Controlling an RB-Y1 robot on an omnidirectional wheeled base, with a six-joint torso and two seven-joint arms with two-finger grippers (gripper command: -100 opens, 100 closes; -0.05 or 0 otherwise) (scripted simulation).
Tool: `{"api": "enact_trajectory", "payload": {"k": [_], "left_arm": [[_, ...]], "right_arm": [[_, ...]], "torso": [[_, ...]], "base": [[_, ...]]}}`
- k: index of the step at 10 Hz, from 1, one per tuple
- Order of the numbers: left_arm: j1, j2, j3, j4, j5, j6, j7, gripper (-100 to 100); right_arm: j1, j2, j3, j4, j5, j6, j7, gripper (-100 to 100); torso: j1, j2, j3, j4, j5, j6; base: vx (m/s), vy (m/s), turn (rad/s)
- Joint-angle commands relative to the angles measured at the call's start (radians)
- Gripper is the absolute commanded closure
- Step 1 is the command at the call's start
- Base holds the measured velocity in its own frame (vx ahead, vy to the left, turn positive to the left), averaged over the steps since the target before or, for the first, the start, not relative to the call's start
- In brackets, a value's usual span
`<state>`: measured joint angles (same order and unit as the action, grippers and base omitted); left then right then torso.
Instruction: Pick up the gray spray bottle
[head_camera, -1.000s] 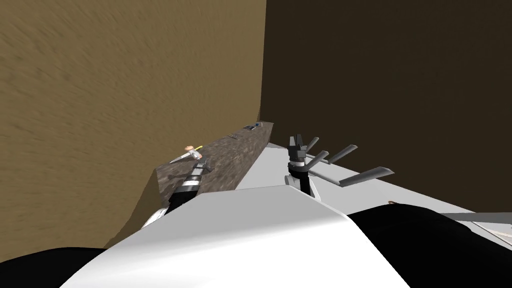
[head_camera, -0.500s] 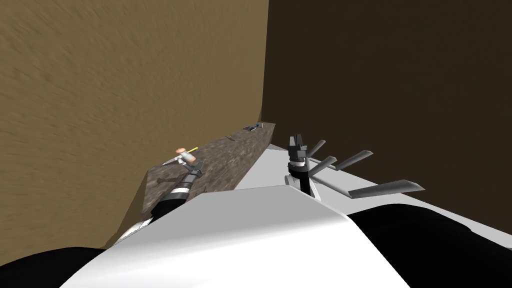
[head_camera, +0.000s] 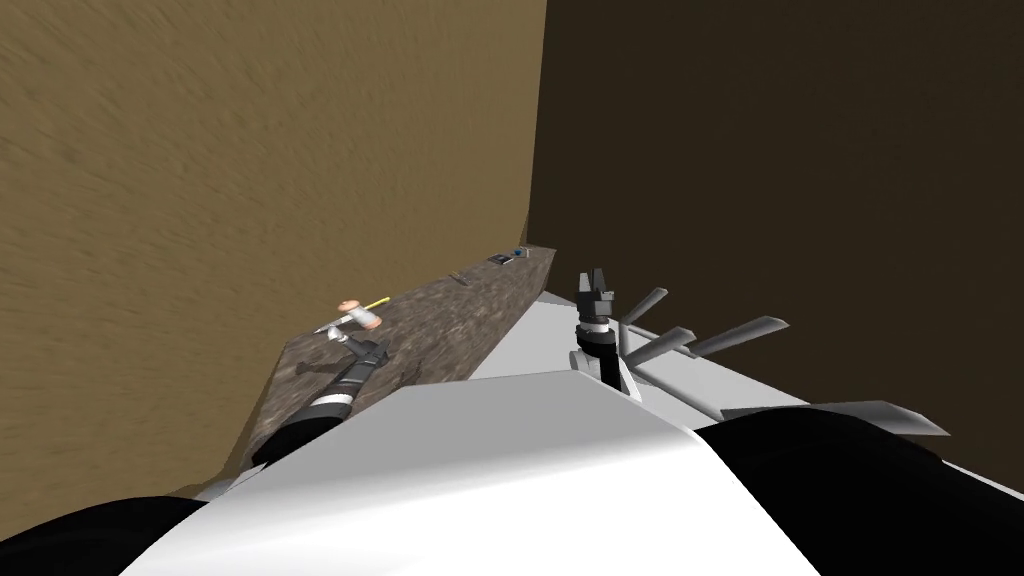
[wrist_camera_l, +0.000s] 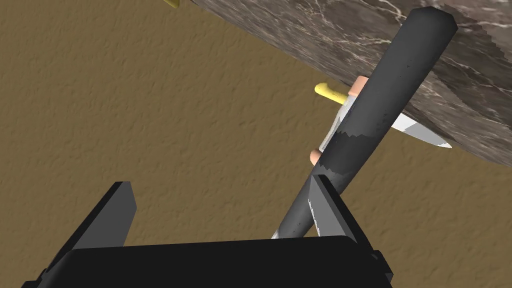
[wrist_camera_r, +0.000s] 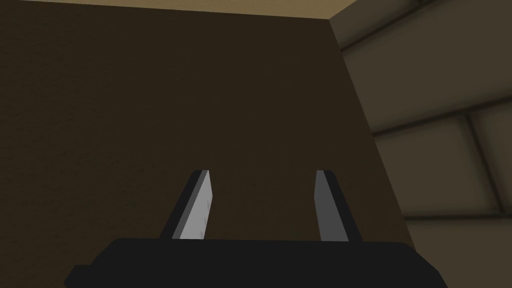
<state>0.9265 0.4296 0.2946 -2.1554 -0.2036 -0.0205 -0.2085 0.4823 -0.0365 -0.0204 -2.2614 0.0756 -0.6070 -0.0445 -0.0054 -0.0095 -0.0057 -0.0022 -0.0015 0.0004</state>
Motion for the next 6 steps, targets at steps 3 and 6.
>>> {"api": "enact_trajectory", "payload": {"k": [3,6], "left_arm": [[0.076,0.021,0.049,0.006,-0.011,0.067,-0.027,-100],[0.123,0.038,0.082,0.009,-0.017,0.122,-0.043,-100]], "right_arm": [[0.000,0.000,0.000,0.000,0.000,0.000,0.000,0],[0.000,0.000,0.000,0.000,0.000,0.000,0.000,0]], "torso": [[0.001,0.000,0.000,0.000,0.000,0.000],[0.004,0.000,0.000,0.000,0.001,0.001]], "base": [[0.109,-0.090,0.077],[0.113,-0.053,0.076]]}}
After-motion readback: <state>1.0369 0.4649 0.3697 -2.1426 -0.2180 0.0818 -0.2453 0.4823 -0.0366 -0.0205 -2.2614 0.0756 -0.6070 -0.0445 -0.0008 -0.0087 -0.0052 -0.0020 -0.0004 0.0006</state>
